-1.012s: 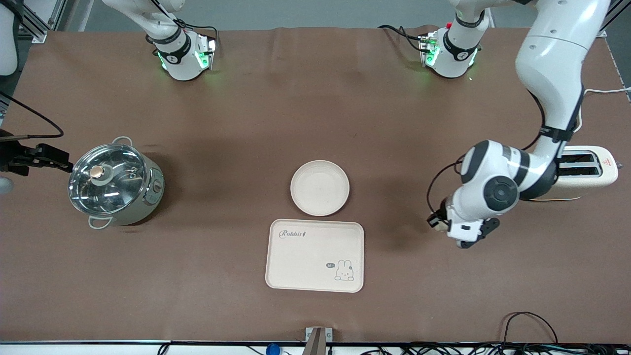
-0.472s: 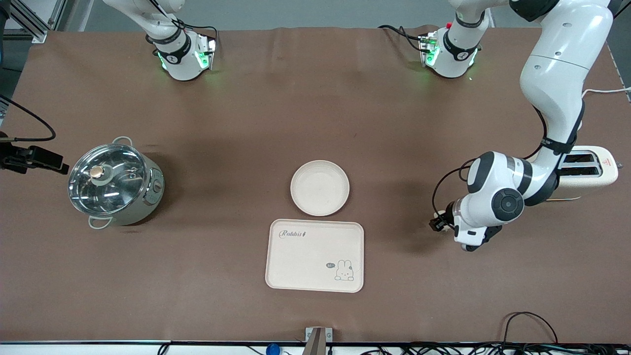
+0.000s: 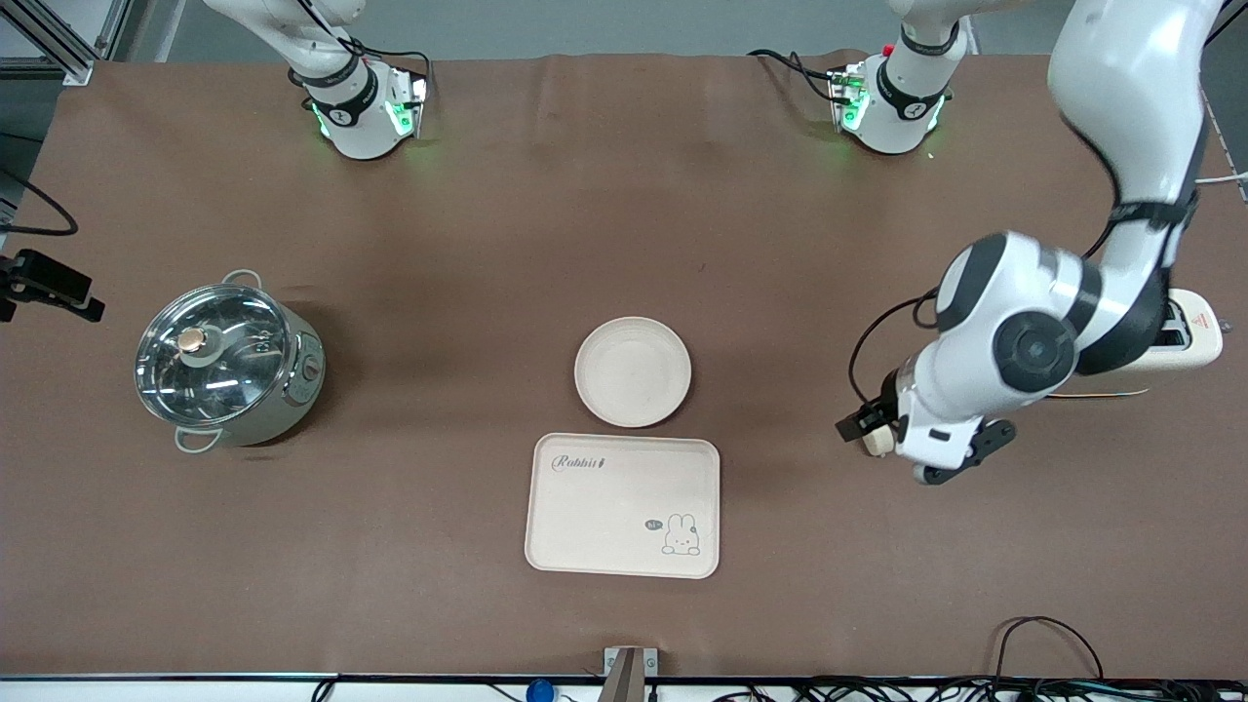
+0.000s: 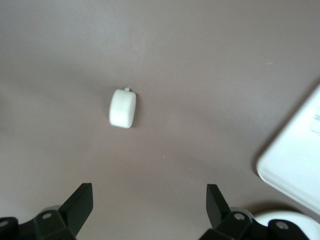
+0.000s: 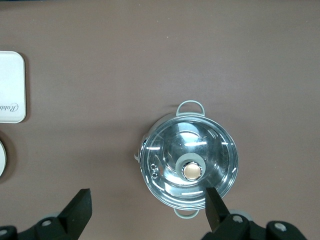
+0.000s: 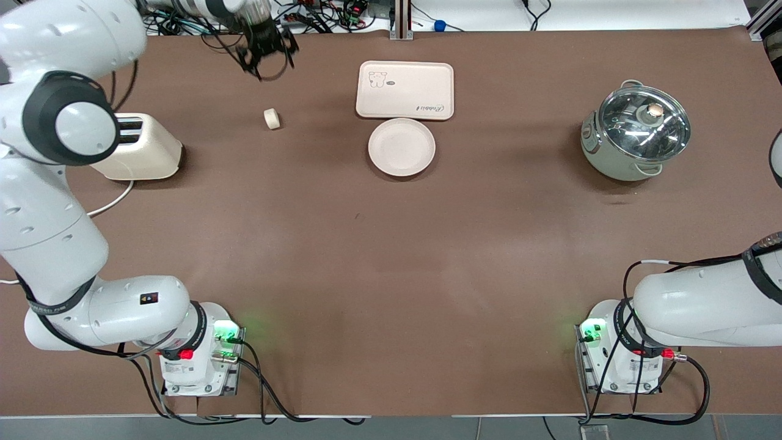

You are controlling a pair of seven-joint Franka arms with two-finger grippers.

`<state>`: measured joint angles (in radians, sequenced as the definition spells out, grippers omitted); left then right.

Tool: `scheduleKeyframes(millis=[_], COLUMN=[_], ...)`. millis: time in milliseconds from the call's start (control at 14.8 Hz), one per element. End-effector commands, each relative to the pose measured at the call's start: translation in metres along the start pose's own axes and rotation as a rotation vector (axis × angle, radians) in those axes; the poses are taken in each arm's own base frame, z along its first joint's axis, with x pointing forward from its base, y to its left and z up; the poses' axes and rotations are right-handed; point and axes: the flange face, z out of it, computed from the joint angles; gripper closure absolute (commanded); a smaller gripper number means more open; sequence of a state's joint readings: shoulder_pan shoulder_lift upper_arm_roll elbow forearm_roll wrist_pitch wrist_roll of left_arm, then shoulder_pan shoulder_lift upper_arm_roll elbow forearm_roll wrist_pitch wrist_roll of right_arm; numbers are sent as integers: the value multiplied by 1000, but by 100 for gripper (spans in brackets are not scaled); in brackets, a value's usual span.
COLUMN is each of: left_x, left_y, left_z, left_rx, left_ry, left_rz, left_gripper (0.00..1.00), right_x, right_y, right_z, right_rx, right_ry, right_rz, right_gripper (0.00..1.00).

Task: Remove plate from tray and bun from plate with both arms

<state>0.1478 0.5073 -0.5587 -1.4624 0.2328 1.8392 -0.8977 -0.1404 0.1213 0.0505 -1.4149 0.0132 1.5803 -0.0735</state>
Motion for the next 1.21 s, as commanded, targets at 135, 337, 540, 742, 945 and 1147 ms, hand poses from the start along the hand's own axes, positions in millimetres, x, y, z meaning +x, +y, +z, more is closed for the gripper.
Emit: scheduleKeyframes(millis=[135,337,540,742,945,1147], left_x=[-32,-49,-62,-70,-85,-110], left_y=[-38,-72,-109,-156,-195,-216], left_z=[-133,-183,-219,-243,-255,-249], left_rx=[13,75,92,60,41,42], left_ry=[179,211,190,155,72,51], left_rz=[148,275,383,427,471,492], left_gripper=[0,0,0,0,0,0], right_x=[-15,-19,-19,-19,-15,-13], right_y=[-10,-12,-9,-11,-14,-24], right_z=[-1,-1,0,2,0,-6], right_rx=[3,5,4,0,-8,-7], right_ry=[-4,-32,-38,-43,-18,8], right_rz=[-35,-38,-33,-30,-40,-57], right_gripper=[0,0,0,0,0,0])
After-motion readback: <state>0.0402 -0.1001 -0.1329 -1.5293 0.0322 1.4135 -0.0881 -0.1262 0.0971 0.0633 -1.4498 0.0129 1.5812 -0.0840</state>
